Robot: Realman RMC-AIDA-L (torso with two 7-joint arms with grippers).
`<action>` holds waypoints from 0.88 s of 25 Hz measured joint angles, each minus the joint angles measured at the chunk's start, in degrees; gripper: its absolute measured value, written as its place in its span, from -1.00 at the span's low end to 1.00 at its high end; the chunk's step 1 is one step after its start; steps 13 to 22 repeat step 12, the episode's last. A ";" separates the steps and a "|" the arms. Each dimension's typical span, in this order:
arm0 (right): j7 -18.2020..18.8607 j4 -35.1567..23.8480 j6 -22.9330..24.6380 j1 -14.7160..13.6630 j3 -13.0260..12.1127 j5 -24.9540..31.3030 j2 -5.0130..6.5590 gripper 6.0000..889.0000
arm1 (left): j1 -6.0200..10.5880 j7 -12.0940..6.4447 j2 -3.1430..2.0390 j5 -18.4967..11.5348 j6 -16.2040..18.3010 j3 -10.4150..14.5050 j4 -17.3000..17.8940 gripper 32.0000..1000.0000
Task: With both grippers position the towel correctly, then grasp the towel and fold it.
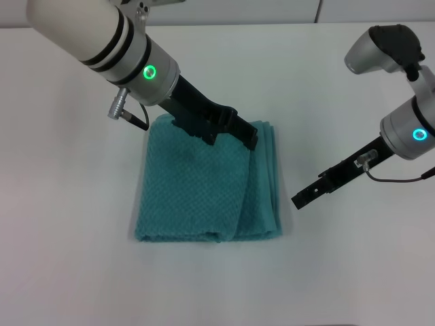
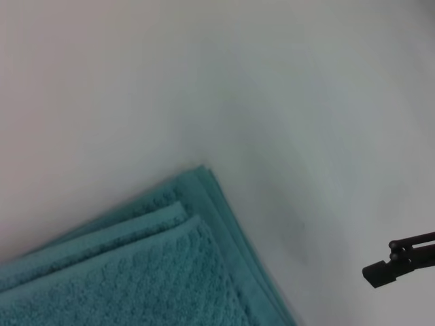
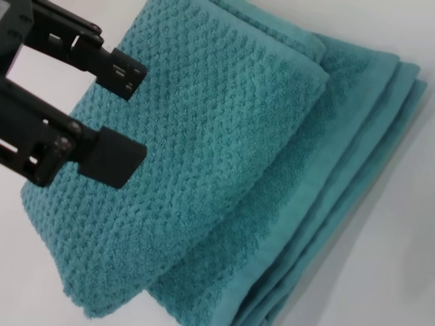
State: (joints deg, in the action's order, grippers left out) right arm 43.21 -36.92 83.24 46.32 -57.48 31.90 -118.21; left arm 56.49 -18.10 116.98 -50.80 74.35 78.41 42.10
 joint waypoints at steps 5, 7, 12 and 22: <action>0.00 0.00 0.00 0.00 0.00 0.00 0.00 0.98 | -0.03 -0.01 0.00 0.00 0.00 -0.02 0.00 0.77; 0.00 0.00 0.00 0.00 0.00 0.00 0.00 0.98 | -0.05 -0.05 0.00 0.04 0.06 -0.32 0.00 0.77; 0.00 -0.18 0.24 0.00 0.00 0.00 0.00 0.98 | -0.16 -0.31 -0.14 0.43 0.55 -1.50 -0.03 0.77; 0.00 -0.18 0.24 0.00 0.00 0.00 0.00 0.98 | -0.16 -0.31 -0.14 0.43 0.55 -1.50 -0.03 0.77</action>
